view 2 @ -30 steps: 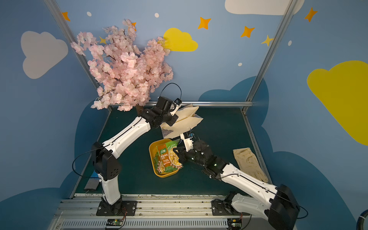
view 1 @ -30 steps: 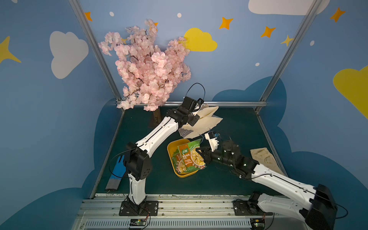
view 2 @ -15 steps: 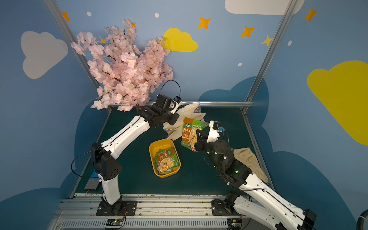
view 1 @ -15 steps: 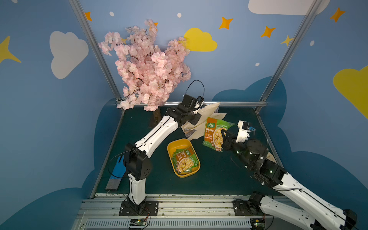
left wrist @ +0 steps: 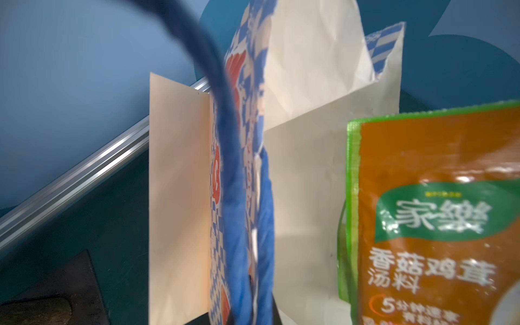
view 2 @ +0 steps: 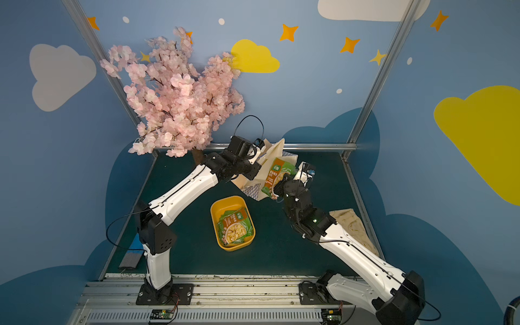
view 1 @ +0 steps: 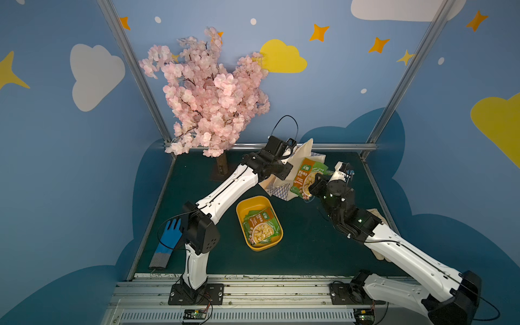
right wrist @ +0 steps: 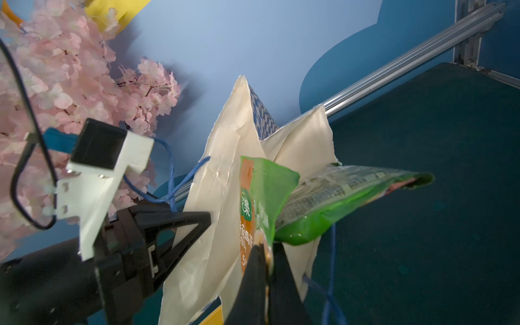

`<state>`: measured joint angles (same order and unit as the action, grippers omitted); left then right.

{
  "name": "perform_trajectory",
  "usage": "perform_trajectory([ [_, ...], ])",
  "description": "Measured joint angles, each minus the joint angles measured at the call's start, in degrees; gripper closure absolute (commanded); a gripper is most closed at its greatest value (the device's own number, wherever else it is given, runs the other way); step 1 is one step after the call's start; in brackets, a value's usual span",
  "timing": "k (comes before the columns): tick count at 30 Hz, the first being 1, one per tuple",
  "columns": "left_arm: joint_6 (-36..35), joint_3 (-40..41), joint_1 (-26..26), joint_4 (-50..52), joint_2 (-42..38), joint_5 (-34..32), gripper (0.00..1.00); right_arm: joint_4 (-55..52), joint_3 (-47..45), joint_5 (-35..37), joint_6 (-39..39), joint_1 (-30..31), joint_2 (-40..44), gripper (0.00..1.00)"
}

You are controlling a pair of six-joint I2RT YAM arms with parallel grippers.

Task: Place the condiment packets inside the bag
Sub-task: Place the condiment packet in the paper bag.

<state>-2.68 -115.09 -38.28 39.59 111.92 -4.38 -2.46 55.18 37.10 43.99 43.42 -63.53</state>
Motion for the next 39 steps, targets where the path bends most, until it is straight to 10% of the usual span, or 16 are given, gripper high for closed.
perform_trajectory([
  [31, 10.4, -0.3, 7.9, 2.5, 2.2, 22.7, 0.97, 6.5, 7.5, -10.7, -14.2, -1.5, -15.7, 1.0],
  [35, 10.4, -0.3, 7.6, 2.9, 2.5, 24.3, 0.97, 5.4, 7.3, -11.9, -14.4, -4.4, -15.7, 0.48],
  [39, 10.3, -0.3, 7.3, 3.6, 2.6, 25.1, 0.97, 1.7, 9.7, -13.2, -15.0, -6.1, -15.7, 0.24],
])
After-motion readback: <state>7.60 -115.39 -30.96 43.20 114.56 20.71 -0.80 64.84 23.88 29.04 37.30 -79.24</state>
